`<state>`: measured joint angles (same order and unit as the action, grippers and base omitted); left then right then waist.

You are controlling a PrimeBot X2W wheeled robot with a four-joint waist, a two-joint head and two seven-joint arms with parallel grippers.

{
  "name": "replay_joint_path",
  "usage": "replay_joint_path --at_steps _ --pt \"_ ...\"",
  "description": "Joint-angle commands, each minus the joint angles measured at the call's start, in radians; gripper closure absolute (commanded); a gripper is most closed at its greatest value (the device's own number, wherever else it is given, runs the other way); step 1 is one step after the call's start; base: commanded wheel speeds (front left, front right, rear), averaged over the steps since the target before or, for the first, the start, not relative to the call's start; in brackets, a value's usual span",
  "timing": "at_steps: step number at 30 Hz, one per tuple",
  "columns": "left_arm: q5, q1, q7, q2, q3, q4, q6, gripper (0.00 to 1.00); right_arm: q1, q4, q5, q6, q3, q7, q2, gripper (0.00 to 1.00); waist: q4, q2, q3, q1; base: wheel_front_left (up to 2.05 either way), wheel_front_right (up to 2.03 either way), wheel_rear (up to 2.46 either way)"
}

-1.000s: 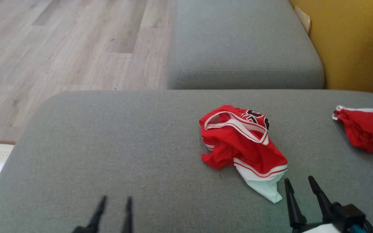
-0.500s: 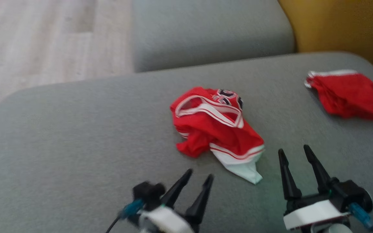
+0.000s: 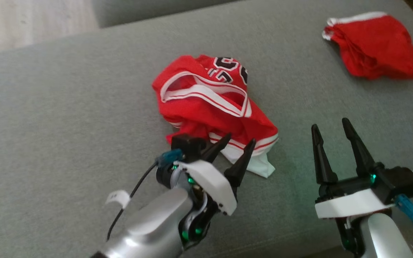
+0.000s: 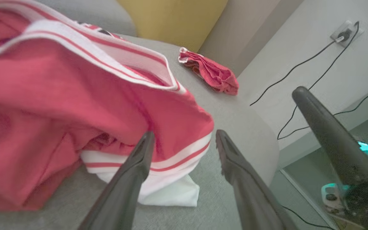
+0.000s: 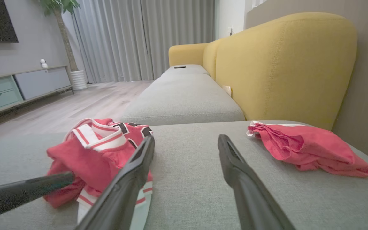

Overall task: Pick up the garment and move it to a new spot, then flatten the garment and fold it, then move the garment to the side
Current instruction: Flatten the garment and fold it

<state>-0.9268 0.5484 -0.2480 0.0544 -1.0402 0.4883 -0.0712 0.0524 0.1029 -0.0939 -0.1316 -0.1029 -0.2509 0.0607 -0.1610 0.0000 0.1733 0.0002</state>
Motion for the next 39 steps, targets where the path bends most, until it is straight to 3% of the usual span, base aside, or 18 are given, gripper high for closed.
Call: replay_joint_path --at_steps 1,6,16,17,18,19,29,39 --pt "-0.013 0.053 -0.008 -0.004 0.018 -0.022 -0.005 0.0 0.028 -0.035 0.002 0.001 -0.023 -0.011 0.013 0.0 -0.02 0.0 0.021 -0.0002 0.0 0.0 0.0" --pt "-0.104 0.138 -0.011 -0.004 -0.032 0.007 -0.031 0.0 0.045 -0.04 -0.001 0.001 -0.022 -0.011 0.012 0.0 -0.033 0.0 0.039 -0.0002 0.0 0.0 0.0" --pt "-0.226 0.203 -0.013 -0.004 -0.025 0.039 -0.088 0.0 0.051 -0.041 -0.003 0.001 -0.028 -0.011 0.01 0.0 -0.054 0.0 0.052 -0.0002 0.0 0.0 0.0" --pt "-0.239 0.208 -0.013 -0.004 -0.03 0.044 -0.09 0.12 0.051 -0.041 -0.004 0.001 -0.028 -0.011 0.01 0.0 -0.056 0.0 0.051 -0.0002 0.0 0.0 0.0" --pt "-0.255 0.211 -0.014 -0.004 -0.032 0.048 -0.091 0.84 0.052 -0.041 -0.004 0.001 -0.029 -0.011 0.011 0.0 -0.058 0.0 0.048 -0.0002 0.0 0.0 0.0" --pt "-0.269 0.214 -0.014 -0.004 -0.037 0.052 -0.088 1.0 0.052 -0.04 -0.003 0.001 -0.03 -0.011 0.011 0.0 -0.06 0.0 0.045 -0.0002 0.0 0.0 0.0" --pt "-0.281 0.331 -0.014 -0.004 0.004 0.046 -0.011 1.0 0.046 -0.037 -0.005 0.001 -0.048 -0.011 0.002 0.0 -0.085 0.0 -0.027 -0.0002 0.0 0.0 0.0" --pt "-0.359 0.698 -0.014 -0.004 0.227 0.069 0.059 1.0 -0.012 -0.022 -0.007 0.001 -0.065 -0.011 -0.007 0.0 -0.118 0.0 -0.148 -0.0002 0.0 0.0 0.0"
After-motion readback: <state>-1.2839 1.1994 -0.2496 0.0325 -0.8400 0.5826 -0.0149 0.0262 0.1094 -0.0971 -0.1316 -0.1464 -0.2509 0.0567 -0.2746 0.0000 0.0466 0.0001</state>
